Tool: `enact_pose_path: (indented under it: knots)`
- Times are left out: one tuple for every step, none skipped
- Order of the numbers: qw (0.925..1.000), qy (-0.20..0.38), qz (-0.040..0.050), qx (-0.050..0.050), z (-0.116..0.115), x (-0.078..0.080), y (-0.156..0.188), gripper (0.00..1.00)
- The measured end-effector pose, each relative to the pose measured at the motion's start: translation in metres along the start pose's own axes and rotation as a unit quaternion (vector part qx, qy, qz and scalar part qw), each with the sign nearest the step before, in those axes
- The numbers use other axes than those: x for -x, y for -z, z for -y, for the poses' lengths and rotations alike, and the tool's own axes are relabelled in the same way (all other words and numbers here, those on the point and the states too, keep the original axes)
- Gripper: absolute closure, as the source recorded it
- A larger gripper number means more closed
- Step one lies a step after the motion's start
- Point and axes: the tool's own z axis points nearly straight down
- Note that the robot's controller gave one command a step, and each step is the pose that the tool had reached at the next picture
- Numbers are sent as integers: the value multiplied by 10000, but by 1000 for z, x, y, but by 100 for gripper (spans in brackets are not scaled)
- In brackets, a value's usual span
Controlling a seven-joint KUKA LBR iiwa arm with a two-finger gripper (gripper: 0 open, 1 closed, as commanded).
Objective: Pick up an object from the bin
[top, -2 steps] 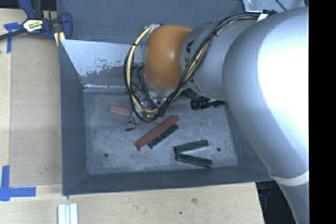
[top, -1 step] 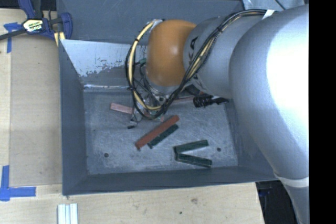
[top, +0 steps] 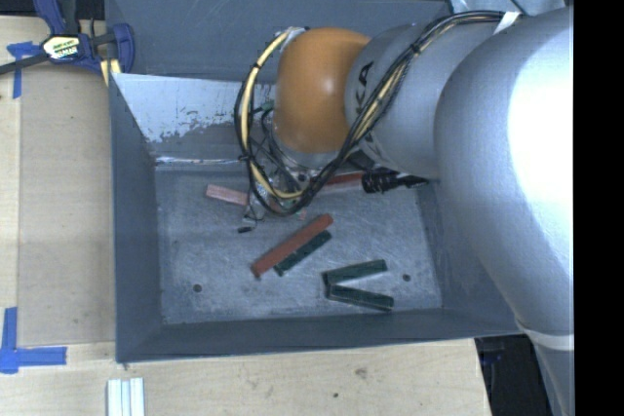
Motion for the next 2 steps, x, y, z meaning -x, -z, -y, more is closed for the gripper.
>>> enact_pose_path:
  knots:
    - [10000,0,8,3,0,0,7,100]
    - [10000,2,-21,-12,1,-1,16,100]
